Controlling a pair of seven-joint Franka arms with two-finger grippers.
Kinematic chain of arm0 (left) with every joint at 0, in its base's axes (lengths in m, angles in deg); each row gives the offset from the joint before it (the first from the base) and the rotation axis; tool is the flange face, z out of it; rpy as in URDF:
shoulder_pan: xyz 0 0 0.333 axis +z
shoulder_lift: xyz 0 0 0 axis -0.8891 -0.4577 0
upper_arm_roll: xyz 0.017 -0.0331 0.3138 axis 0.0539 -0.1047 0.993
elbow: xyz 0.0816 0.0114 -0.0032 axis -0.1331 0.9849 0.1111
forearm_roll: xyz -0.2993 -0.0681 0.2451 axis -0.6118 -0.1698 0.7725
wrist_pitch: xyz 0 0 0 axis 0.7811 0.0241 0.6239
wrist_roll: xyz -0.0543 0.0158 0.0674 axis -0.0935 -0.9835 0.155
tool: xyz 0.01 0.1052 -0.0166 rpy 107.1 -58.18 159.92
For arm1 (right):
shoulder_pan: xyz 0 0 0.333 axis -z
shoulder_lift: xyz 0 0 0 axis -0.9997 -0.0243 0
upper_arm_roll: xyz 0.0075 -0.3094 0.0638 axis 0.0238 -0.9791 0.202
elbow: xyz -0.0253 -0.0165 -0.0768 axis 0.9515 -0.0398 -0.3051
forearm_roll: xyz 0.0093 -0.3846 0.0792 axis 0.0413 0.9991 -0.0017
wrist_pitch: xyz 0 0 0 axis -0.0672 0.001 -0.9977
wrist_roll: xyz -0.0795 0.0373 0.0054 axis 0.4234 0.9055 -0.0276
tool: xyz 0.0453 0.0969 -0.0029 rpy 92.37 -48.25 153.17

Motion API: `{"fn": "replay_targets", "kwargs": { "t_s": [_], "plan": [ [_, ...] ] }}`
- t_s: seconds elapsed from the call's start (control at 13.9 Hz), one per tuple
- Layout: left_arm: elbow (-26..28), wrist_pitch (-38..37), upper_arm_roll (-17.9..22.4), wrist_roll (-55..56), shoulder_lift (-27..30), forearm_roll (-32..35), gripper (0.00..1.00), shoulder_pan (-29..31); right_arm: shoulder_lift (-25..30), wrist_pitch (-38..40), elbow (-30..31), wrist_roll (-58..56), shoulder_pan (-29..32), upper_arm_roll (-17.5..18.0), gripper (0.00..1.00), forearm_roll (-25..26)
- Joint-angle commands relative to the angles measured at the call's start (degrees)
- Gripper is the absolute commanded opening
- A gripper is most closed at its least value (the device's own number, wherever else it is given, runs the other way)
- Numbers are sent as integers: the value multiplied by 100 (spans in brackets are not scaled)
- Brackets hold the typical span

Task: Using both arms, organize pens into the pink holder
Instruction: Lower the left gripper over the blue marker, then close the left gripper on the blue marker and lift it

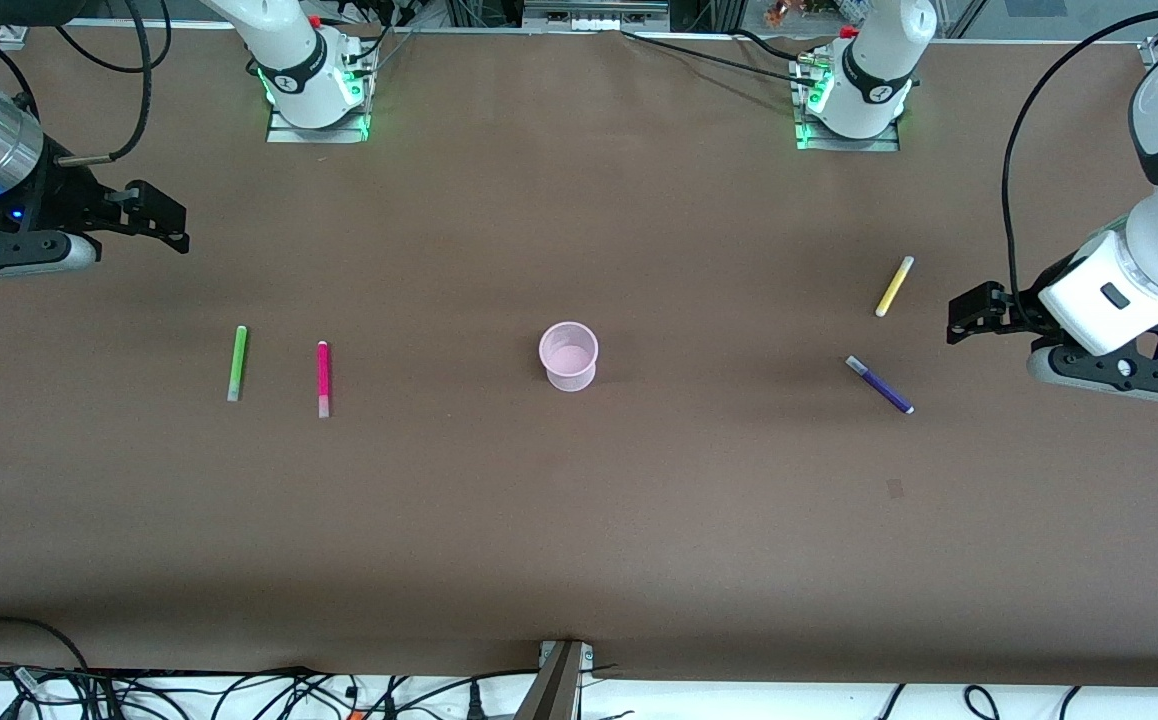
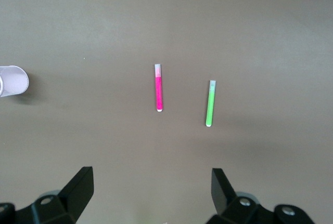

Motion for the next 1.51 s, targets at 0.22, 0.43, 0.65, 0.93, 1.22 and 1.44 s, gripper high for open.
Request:
{"fn": "replay_targets", "kwargs": {
  "t_s": [0.22,0.43,0.65,0.93,1.22,1.44],
  "plan": [
    [106,-37,14,-95,8,-222,100,362,-51,83,-161,-67,-29,-1,100,-26],
    [342,-20,23,158,-106,-179,100,539,-51,92,-161,-84,-38,-9,100,-26],
    [895,339,23,1255,-291,-170,100,609,-42,144,-161,-58,-46,-1,100,-34],
    [2194,1690,23,2363,-370,-143,100,601,-34,162,-152,-58,-46,-9,100,-34],
    [3199,3055,23,3007,-659,-143,100,609,-33,171,-152,-58,-46,-9,100,-34],
    [3235,3486,23,3402,-1081,-143,100,627,-33,171,-161,-66,-73,-9,100,-26]
  ]
}}
